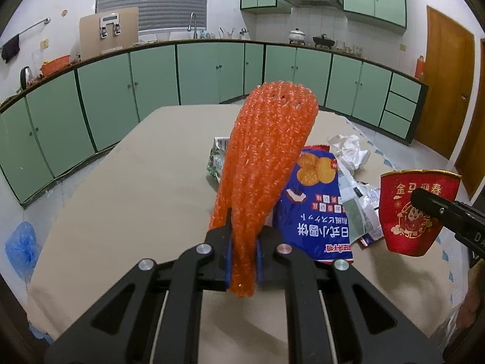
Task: Collect trash
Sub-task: 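Lift and carry the foam net and red cup over the black bin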
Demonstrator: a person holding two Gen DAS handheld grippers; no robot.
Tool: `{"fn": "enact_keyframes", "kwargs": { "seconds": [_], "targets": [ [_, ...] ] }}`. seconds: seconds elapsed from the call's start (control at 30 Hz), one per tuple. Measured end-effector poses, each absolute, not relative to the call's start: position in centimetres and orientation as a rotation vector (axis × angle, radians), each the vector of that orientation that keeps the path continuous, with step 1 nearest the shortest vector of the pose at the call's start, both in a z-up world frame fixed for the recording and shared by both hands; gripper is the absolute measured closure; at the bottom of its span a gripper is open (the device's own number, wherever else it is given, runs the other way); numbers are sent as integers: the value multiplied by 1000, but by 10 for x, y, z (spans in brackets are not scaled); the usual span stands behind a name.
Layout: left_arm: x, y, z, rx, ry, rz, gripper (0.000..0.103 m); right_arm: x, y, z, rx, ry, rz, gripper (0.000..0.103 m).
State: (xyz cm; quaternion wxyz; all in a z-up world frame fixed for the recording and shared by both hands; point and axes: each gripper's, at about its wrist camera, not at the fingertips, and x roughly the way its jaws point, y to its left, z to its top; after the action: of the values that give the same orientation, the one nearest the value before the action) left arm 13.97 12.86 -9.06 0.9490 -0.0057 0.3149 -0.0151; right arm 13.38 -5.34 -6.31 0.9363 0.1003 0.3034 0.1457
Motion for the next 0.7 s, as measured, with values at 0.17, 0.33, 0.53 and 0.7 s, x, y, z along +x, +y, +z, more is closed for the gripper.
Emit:
{"fn": "enact_keyframes", "kwargs": {
  "seconds": [0.17, 0.33, 0.53, 0.7],
  "targets": [
    [133, 128, -79, -14, 617, -35, 93, 124, -51, -49, 184, 583, 316, 83],
    [125, 119, -69, -6, 591, -57, 93, 116, -52, -39, 174, 561, 327, 85],
    [118, 108, -63, -4, 575, -82, 94, 103, -59, -28, 164, 529, 322, 85],
    [113, 92, -59, 9, 559, -116, 93, 91, -72, -20, 166, 502, 300, 85]
  ]
}}
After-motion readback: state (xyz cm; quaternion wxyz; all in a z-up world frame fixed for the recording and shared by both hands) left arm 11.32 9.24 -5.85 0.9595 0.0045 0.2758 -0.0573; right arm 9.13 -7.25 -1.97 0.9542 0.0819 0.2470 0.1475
